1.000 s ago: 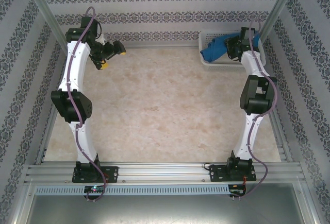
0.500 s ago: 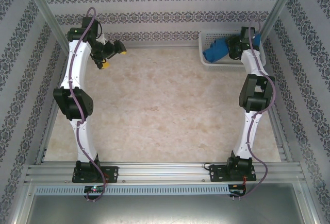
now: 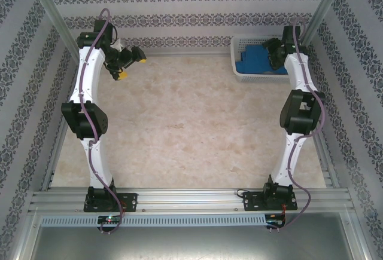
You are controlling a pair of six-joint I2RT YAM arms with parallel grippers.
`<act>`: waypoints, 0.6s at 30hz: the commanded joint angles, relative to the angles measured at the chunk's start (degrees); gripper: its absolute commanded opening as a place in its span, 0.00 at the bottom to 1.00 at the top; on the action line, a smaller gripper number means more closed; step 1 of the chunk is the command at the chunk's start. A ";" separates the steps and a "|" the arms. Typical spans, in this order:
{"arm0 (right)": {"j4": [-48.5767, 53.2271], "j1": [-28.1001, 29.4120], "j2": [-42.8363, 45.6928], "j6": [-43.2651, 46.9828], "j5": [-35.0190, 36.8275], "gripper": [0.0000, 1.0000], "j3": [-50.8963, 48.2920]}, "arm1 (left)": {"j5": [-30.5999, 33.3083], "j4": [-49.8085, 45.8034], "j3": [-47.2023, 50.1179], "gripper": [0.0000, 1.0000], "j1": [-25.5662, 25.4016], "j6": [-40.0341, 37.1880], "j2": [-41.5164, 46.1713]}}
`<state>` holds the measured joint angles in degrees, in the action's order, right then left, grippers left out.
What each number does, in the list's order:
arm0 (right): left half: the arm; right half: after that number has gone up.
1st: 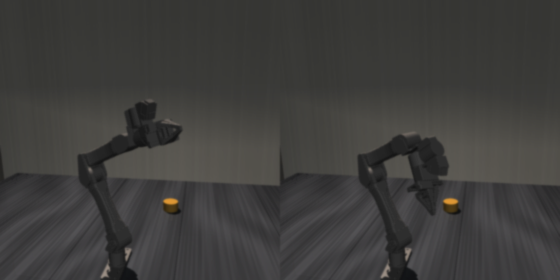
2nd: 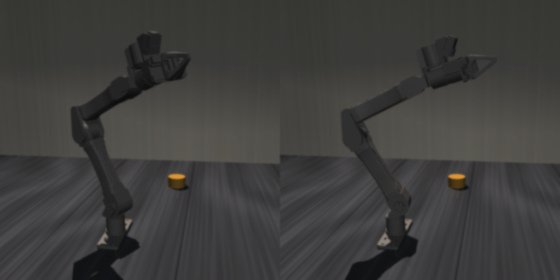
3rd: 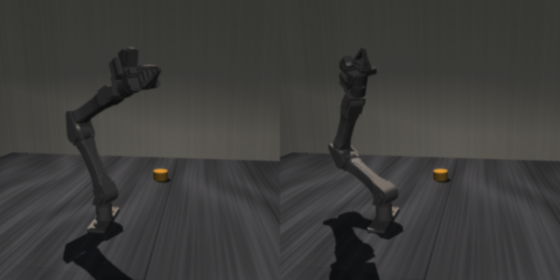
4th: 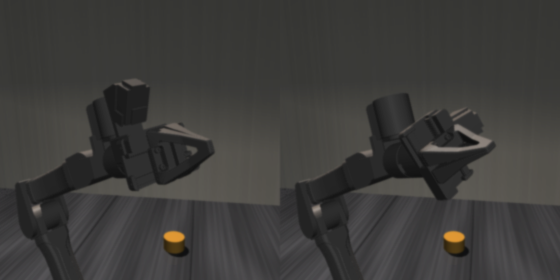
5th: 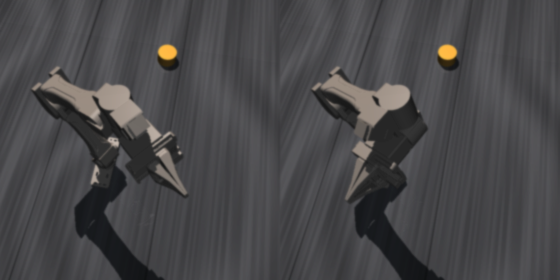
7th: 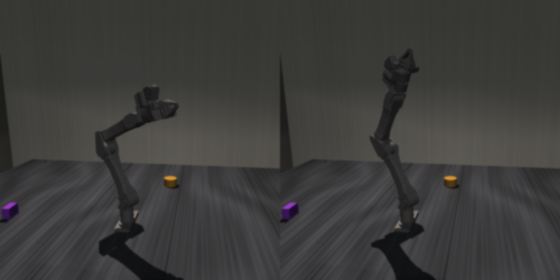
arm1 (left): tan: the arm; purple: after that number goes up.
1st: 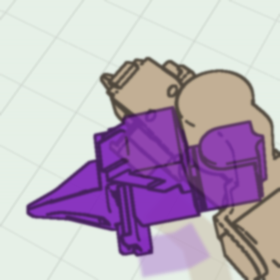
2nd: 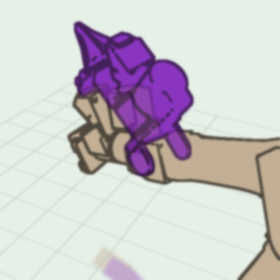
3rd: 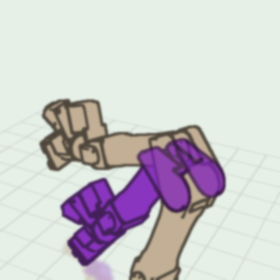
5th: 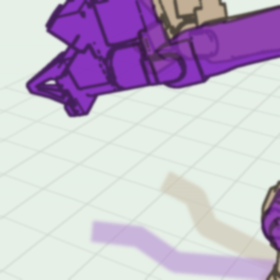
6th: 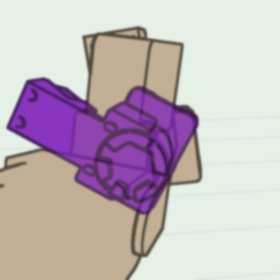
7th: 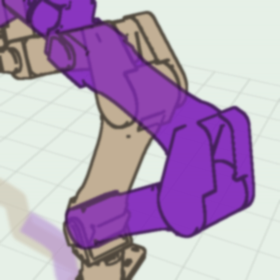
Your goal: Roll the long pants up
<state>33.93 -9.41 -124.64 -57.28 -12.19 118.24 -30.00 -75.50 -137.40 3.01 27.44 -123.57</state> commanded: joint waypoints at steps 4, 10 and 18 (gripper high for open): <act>1.24 9.00 15.75 21.53 -3.41 0.82 -4.75 | 6.45 6.12 6.92 1.00 0.69 -5.18 6.32; -3.69 20.08 31.84 42.23 13.24 0.98 -26.64 | 11.74 36.69 40.20 1.00 0.69 -14.39 27.10; -28.49 22.15 60.26 51.10 30.08 0.98 -66.45 | 28.09 63.25 75.29 1.00 0.60 -21.31 52.29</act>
<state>17.19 13.10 -71.40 -13.08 7.60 58.02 -10.26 -28.73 -70.87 3.11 12.05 -76.36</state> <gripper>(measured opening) 0.976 0.998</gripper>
